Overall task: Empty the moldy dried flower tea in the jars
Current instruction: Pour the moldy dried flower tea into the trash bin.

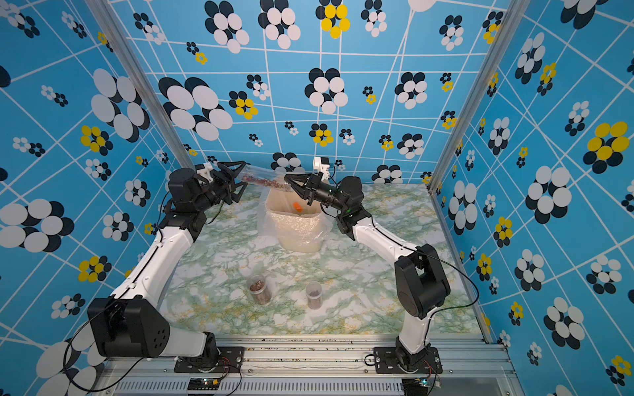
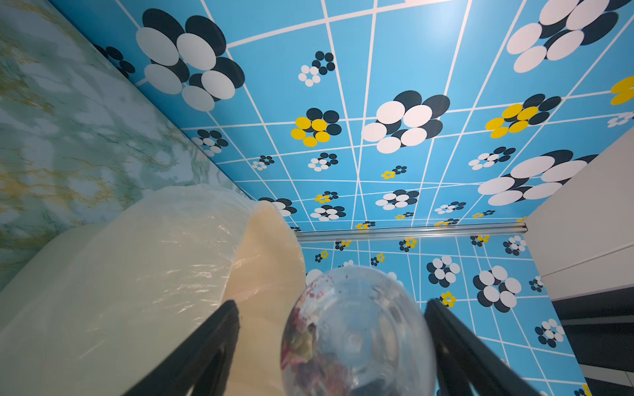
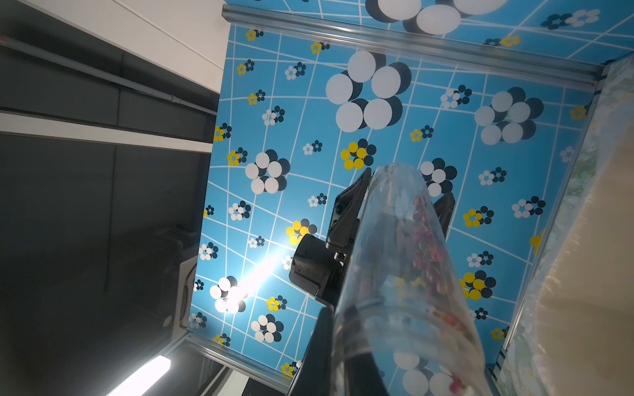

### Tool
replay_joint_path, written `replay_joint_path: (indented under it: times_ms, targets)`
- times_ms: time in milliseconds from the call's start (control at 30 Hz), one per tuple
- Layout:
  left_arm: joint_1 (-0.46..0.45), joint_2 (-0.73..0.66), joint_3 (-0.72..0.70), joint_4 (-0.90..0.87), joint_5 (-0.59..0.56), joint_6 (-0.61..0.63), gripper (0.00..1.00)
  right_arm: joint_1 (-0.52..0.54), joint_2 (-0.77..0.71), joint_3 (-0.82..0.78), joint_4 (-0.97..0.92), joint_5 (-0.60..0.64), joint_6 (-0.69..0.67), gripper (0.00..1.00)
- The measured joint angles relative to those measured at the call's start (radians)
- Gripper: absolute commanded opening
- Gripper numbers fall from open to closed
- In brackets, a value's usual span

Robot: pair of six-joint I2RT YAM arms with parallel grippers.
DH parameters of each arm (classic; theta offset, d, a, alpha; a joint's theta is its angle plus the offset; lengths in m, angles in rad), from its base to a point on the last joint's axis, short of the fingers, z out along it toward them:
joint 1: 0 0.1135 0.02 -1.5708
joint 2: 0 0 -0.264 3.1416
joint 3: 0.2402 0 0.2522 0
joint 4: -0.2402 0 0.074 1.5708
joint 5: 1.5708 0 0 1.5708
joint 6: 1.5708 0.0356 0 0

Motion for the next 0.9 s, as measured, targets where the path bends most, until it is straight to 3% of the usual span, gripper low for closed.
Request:
replay_joint_path:
  times_ms: [367,667,900]
  targets:
    - [-0.027,0.090,0.029,0.096,0.000,-0.061,0.63,0.005,0.018,0.000,-0.001,0.001,0.000,0.00]
    - [-0.034,0.111,0.035,0.145,-0.008,-0.106,0.38,0.005,0.019,0.000,0.000,0.007,0.000,0.00]
    - [-0.040,0.113,0.035,0.158,-0.019,-0.105,0.20,0.005,0.019,0.000,0.000,0.008,-0.003,0.21]
